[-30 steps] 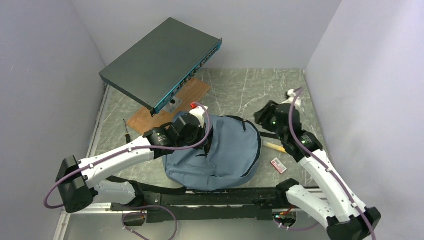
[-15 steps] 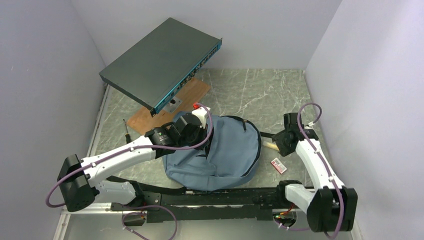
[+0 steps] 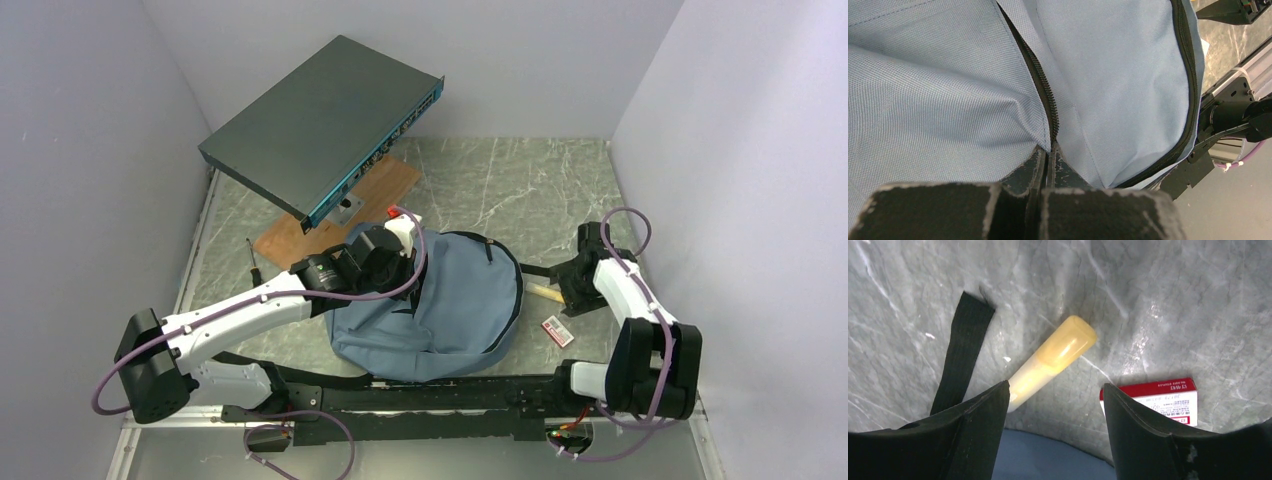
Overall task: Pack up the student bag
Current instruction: Pick up the stationery from the center of the board.
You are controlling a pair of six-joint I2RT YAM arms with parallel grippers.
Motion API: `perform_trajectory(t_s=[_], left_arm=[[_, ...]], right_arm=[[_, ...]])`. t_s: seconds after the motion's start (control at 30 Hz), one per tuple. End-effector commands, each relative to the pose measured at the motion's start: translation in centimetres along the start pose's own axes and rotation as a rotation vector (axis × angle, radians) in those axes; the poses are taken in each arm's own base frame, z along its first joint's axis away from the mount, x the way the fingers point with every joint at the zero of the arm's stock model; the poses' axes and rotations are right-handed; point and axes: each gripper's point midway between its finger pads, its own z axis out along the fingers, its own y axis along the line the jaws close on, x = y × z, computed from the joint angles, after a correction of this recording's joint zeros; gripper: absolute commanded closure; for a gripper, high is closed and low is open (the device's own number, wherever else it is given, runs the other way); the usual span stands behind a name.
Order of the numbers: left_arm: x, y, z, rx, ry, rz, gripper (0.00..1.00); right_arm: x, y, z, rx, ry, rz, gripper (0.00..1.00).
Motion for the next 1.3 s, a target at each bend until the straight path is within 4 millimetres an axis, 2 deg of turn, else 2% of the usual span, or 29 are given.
perform_trajectory(t_s=[0.0,0.33,0.6,0.67,0.73,0.83,0.9,1.0,1.1,1.27], left_arm=[[-2.4,-2.2,-0.4,0.091,-0.076,0.006,1.00],[-2.2,-2.4,-0.1,0.097,-0.068,-0.010,1.00],[-2.3,-2.3,-0.2,0.086,-0.065,-0.033,1.00],[-2.3,-2.3,-0.1,0.083,-0.063,-0.036,1.00],[-2.3,-2.3,0.0,0.077,-0.055,-0.042,1.00],[-2.0,-2.2,0.1,0.067,-0.046,-0.056,1.00],[-2.0,-2.0,0.1,0.060,-0.047,-0.060,1.00],[-2.0,-1.8,0.3,0.042,-0.036,-0.057,1.00],[-2.2,-1.7,0.3,0.029,-0.036,-0.058,1.00],[-2.6,-1.8,0.2,0.030,-0.056,-0.074,1.00]], right_arm=[[-1.1,0.3,1.0,0.003,-0.024,0.045,0.29],[-1.4,0.4,3.4,0.105,-0.008,0.060,0.33],[-1.0,-0.2,4.5,0.177,0.019,0.027,0.45],[-0.9,0.0,4.7,0.146,0.020,0.025,0.53],[-0.7,0.8,4.8,0.084,0.026,0.001,0.66],[-1.0,1.7,4.8,0.023,0.011,-0.052,0.81],[-1.2,2.4,4.7,-0.024,0.002,-0.091,0.87],[-1.6,3.4,3.8,-0.106,-0.021,-0.142,1.00],[-2.1,5.3,1.8,-0.248,-0.063,-0.200,1.00],[-2.6,8.8,-3.5,-0.529,-0.138,-0.300,1.00]])
